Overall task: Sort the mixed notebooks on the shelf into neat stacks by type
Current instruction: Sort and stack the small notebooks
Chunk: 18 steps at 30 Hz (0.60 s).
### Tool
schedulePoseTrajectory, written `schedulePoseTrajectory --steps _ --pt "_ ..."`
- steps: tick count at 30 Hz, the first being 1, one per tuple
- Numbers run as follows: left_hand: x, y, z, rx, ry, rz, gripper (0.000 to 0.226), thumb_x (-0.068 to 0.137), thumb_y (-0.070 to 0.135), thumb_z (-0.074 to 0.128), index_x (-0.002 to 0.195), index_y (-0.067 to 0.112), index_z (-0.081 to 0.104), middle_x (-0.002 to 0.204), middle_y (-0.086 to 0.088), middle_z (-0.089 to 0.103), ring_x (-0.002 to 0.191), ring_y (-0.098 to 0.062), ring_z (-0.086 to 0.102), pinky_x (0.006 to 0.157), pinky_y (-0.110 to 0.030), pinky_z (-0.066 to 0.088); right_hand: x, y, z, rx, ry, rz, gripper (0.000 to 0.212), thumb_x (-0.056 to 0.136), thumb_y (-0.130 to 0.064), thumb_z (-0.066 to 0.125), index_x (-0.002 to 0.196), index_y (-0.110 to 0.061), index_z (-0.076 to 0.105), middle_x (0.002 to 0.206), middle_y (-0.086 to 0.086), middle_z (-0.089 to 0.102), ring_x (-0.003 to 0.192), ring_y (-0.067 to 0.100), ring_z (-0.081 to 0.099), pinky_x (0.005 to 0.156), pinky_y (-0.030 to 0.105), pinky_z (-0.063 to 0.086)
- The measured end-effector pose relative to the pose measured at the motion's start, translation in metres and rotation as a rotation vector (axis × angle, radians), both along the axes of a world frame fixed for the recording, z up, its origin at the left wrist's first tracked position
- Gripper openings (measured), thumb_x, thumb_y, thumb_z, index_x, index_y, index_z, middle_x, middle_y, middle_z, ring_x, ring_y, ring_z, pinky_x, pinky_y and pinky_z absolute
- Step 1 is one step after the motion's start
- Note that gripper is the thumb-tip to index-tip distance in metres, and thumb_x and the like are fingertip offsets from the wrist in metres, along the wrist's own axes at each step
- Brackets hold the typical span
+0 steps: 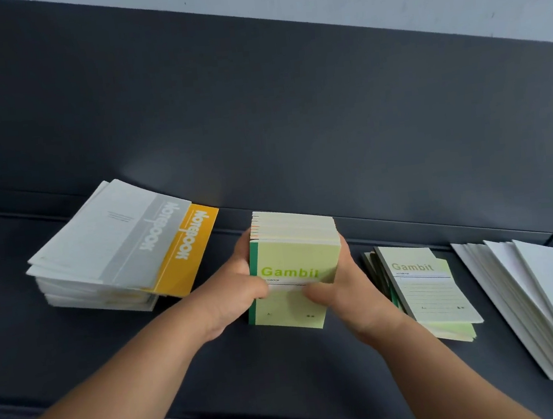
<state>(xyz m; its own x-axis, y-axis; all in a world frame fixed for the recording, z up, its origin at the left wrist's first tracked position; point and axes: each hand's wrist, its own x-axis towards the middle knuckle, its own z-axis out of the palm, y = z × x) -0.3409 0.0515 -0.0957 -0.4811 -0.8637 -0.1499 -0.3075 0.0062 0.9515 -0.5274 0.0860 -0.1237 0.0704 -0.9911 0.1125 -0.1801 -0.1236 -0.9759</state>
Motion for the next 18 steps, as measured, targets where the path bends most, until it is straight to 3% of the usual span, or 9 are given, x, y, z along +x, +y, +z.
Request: schedulePoseTrajectory --steps 6,9,11,16,18 --pt "0.006 -0.006 0.003 -0.039 -0.069 0.027 0.069 0.088 -0.004 0.055 0.119 0.054 0.037 0.116 0.022 0.059 0.11 0.001 0.051 0.083 -0.018 0.043 -0.009 -0.001 -0.001 0.05 0.011 -0.114 0.067 0.074 -0.005 0.075 0.133 -0.024 0.049 0.119 -0.006 0.068 0.113 0.014 0.063 0.096 0.037 0.052" --pt "0.002 -0.015 0.008 -0.026 -0.051 0.083 0.07 0.083 0.012 0.066 0.142 0.036 0.035 0.13 0.013 0.057 0.12 -0.007 0.051 0.101 -0.034 0.044 -0.015 -0.005 0.003 0.101 -0.114 -0.176 0.062 0.078 -0.005 0.077 0.132 -0.016 0.049 0.117 0.002 0.071 0.109 0.02 0.067 0.094 0.039 0.053" --pt "-0.006 -0.021 0.011 0.026 -0.032 0.147 0.078 0.081 0.024 0.07 0.148 0.028 0.03 0.131 0.005 0.058 0.119 -0.012 0.054 0.103 -0.039 0.043 -0.022 -0.01 0.004 0.179 -0.211 -0.223 0.064 0.076 -0.014 0.078 0.133 -0.012 0.049 0.114 0.005 0.072 0.106 0.024 0.069 0.096 0.046 0.052" --pt "-0.033 -0.032 0.013 0.132 -0.085 0.277 0.056 0.093 0.027 0.062 0.143 0.016 0.038 0.119 0.002 0.06 0.1 -0.011 0.054 0.078 -0.029 0.042 -0.029 -0.033 -0.002 0.371 -0.14 -0.419 0.104 0.042 -0.064 0.087 0.129 -0.017 0.055 0.115 0.001 0.071 0.102 0.025 0.069 0.095 0.05 0.052" --pt "-0.042 -0.035 0.011 0.154 -0.102 0.304 0.052 0.094 0.026 0.06 0.14 0.013 0.04 0.108 0.002 0.06 0.09 -0.01 0.055 0.066 -0.025 0.041 -0.032 -0.04 -0.009 0.408 -0.109 -0.469 0.102 0.043 -0.065 0.083 0.127 -0.014 0.056 0.113 0.003 0.07 0.098 0.025 0.07 0.086 0.044 0.057"
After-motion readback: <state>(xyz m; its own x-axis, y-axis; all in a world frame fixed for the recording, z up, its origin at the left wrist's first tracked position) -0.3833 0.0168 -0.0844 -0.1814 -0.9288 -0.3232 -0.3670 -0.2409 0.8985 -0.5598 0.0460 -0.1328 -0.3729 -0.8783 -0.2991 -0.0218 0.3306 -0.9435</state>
